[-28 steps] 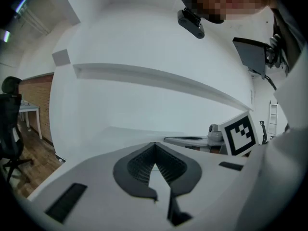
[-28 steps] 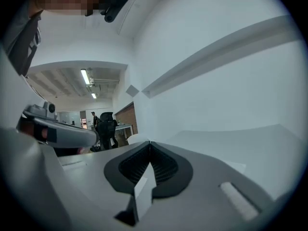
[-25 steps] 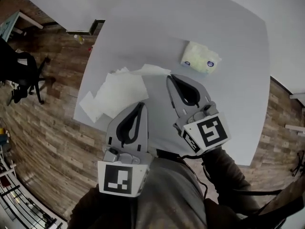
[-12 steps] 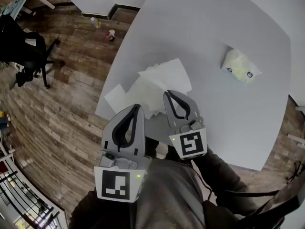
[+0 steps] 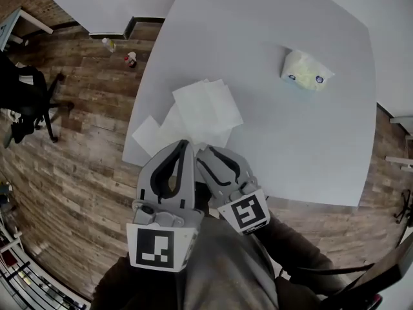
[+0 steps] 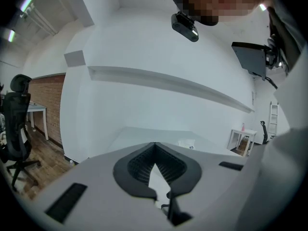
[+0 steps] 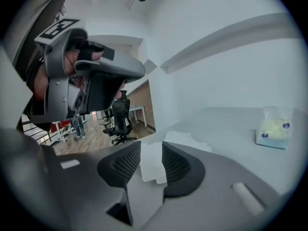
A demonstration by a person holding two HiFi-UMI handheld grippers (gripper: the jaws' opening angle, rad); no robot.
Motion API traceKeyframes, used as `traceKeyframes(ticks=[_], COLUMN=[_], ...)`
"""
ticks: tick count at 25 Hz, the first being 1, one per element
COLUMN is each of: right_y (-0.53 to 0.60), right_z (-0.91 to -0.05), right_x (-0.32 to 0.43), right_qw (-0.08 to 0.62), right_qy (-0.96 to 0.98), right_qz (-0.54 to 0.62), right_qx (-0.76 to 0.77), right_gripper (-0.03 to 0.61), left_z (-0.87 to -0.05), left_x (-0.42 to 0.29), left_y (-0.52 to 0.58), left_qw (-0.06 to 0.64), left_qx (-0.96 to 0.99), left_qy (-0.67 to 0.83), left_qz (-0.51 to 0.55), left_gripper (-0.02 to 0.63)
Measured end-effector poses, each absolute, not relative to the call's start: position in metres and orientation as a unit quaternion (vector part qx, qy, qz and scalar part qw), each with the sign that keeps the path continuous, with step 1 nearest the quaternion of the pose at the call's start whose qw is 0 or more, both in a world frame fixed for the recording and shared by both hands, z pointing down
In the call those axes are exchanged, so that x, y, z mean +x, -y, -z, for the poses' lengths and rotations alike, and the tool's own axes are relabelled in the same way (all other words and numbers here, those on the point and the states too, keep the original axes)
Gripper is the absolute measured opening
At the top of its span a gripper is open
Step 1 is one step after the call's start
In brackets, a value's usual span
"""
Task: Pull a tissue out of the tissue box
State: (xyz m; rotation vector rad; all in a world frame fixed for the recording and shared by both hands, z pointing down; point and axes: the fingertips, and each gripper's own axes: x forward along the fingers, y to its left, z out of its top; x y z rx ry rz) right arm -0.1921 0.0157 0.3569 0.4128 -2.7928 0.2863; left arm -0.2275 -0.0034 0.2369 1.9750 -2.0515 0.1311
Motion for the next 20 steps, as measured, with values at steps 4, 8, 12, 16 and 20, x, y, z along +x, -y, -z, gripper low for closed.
traceKeyframes(ticks=[4,8,12,16,20], right_y=[-0.012,-0.01,-0.01,-0.031,-0.054], right_z=[-0.315,-0.262,-0.204,-0.145,-0.105], right_x=[-0.143,-0.061,0.029,0.104,0.15], right_qw=[0.1,0.064,0.023,-0.019,-0.05], right_qy=[0.97,0.959,0.946,0.937,0.926], right_qz=[-0.119,-0.142,-0.143,-0.111,-0.091], right_qx=[0.187,0.235,0.291,0.331,0.362], right_gripper=[0.126,0.124,0.101,0.041,0.038], left_z=[-0.222,-0.194,-0.165,-0.141,-0.111], left_x=[-0.186,-0.121,-0.036,0.044,0.097], left_y=[0.0,-0.009,-0.018,-0.038,-0.054], left_qw=[0.129,0.097,0.06,0.043,0.016], left_qx=[0.705,0.726,0.754,0.786,0.81], left_qy=[0.697,0.681,0.654,0.617,0.586], left_qz=[-0.028,-0.011,0.0,-0.005,-0.01], left_gripper=[-0.002,-0.002,-0.002,-0.002,-0.002])
